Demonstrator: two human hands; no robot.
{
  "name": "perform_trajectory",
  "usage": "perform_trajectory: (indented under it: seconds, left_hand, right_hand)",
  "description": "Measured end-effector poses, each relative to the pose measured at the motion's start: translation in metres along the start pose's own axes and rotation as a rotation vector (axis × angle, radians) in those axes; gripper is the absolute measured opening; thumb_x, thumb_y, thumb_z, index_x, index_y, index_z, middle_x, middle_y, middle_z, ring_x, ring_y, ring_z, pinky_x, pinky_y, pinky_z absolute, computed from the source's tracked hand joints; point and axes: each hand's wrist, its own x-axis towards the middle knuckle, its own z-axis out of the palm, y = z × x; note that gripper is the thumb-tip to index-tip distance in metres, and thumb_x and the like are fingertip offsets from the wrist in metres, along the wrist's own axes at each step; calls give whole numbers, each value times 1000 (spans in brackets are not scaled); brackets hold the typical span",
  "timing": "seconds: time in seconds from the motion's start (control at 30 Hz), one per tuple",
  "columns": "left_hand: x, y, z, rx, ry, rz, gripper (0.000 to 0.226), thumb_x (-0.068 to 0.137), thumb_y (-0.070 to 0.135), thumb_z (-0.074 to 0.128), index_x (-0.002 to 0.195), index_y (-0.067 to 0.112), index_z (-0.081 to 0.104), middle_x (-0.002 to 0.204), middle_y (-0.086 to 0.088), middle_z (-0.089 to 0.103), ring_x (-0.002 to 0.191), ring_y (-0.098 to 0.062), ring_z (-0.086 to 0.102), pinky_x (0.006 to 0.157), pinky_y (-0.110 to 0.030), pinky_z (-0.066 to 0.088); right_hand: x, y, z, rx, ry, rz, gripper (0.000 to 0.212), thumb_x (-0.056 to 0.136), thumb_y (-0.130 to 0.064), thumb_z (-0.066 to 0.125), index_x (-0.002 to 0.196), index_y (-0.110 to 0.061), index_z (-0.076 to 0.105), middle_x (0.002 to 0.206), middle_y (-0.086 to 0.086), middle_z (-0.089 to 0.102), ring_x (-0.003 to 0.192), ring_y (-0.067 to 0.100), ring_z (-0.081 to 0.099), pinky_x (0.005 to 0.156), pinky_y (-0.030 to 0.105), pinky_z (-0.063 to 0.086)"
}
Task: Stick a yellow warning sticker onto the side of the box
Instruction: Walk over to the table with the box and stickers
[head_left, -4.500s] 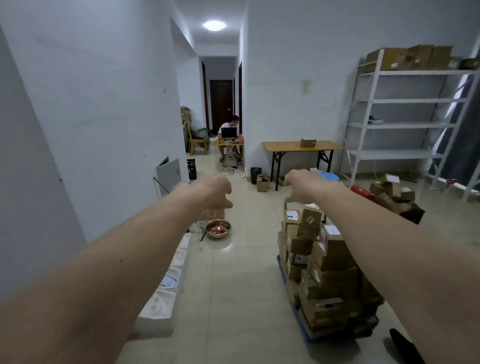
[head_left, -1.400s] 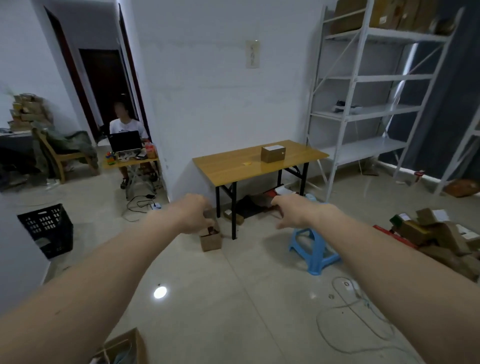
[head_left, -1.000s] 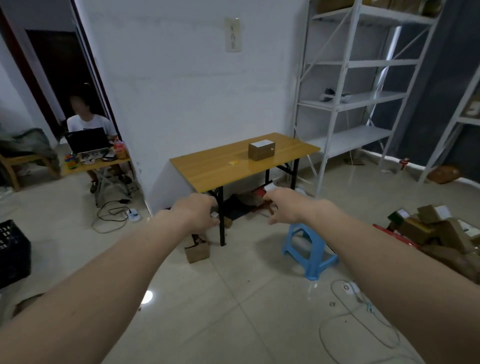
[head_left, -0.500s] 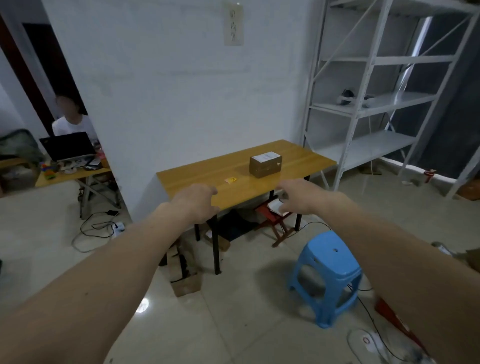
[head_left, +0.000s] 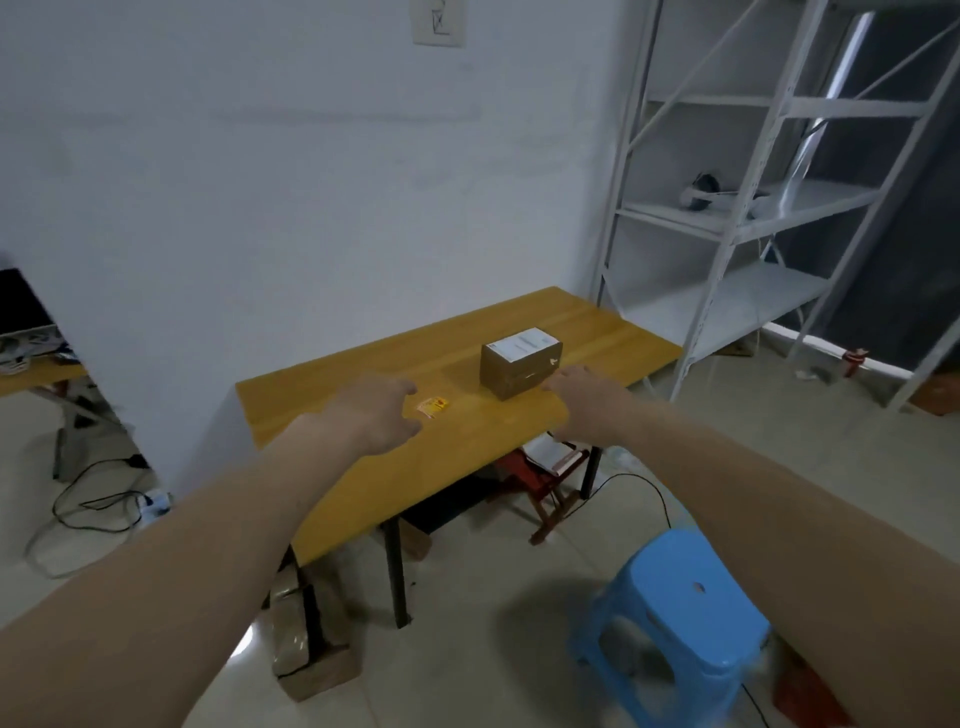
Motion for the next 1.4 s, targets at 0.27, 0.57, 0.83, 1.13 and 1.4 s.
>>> perform_trajectory:
  seconds: [0.27, 0.57, 0.83, 1.13, 1.4]
  left_hand:
    - [172, -3, -22, 13, -33, 71, 55, 90, 42, 53, 140, 25, 38, 146, -1, 43, 131, -24, 42, 99, -35, 41]
    - [295, 36, 7, -26, -172, 112, 54, 92, 41, 52, 141, 24, 37, 150, 1, 37, 136, -21, 37, 103, -31, 35]
    - [402, 54, 13, -157, -135, -62, 54, 89, 45, 54, 139, 27, 41, 149, 1, 39, 136, -21, 38, 106, -34, 34]
    - [484, 38, 24, -191, -232, -215, 53, 89, 46, 54, 138, 28, 42, 148, 0, 41, 134, -23, 40, 107, -37, 36]
    - [540, 48, 32, -257, -177, -121, 53, 92, 37, 55, 140, 24, 40, 151, -1, 38, 137, -22, 36, 109, -34, 32]
  right_hand:
    - [131, 34, -14, 48, -33, 10, 73, 87, -31, 64, 147, -16, 27, 153, 7, 31, 139, 28, 28, 112, 41, 33]
    - [258, 107, -5, 55, -112, 35, 72, 86, -36, 64, 146, -18, 28, 148, 8, 37, 135, 29, 33, 108, 42, 37]
    - [382, 167, -5, 79, -132, -113, 64, 89, -32, 60, 144, -20, 31, 148, 4, 40, 131, 27, 40, 103, 39, 41]
    - [483, 193, -2, 72, -251, -229, 60, 90, -33, 58, 143, -16, 35, 146, 8, 43, 134, 28, 38, 108, 41, 36]
    - [529, 201, 6, 66, -249, -286, 58, 92, -29, 57, 144, -21, 33, 150, 3, 39, 135, 25, 40, 107, 39, 38]
